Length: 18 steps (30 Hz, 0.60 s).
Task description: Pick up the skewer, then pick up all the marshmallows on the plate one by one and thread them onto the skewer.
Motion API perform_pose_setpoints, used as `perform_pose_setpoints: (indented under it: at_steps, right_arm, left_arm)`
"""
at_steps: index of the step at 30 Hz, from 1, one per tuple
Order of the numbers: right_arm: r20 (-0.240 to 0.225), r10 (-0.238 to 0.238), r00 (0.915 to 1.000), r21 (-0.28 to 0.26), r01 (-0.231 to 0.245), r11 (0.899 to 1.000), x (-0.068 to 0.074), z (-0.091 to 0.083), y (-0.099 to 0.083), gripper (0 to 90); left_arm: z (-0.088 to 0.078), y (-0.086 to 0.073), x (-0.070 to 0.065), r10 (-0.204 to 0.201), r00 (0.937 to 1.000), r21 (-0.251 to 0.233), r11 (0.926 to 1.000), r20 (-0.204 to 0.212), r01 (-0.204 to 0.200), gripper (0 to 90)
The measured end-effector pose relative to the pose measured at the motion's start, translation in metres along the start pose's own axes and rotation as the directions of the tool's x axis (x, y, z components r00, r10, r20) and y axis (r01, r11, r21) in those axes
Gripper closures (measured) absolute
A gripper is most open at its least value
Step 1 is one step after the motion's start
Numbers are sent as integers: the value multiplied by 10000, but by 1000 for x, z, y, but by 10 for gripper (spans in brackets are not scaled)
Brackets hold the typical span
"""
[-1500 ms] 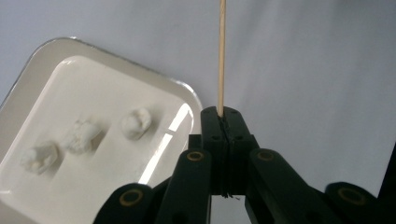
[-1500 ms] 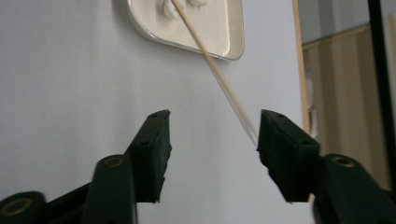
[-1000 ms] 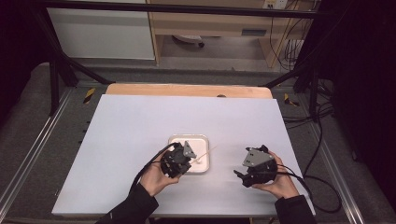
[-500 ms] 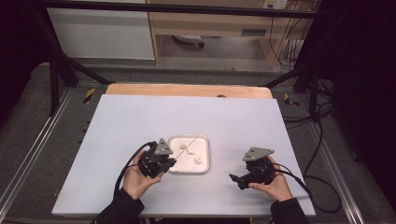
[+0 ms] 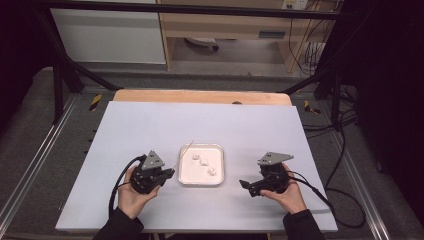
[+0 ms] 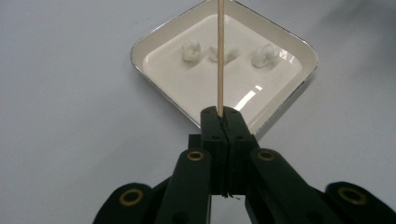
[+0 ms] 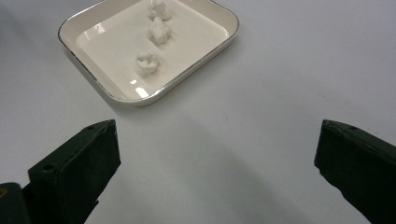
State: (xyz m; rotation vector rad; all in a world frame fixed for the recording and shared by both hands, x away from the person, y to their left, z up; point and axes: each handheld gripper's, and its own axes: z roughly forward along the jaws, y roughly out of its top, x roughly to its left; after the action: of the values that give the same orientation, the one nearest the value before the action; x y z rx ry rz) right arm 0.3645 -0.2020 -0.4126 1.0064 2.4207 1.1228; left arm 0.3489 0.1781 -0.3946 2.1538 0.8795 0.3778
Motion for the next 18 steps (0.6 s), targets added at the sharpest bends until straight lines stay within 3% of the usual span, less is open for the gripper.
perform_pose_setpoints:
  at_steps: [8,18]
  right_arm:
    - [-399,165,9991,-463,-184,9988,9,11,14,7]
    - [-531,118,9985,-434,-141,9990,17,33,33,9]
  left_arm:
    - [-4,-8,1,-110,9999,-340,9994,-68,107,889]
    - [-5,-15,4,-339,9994,-470,9983,93,343,889]
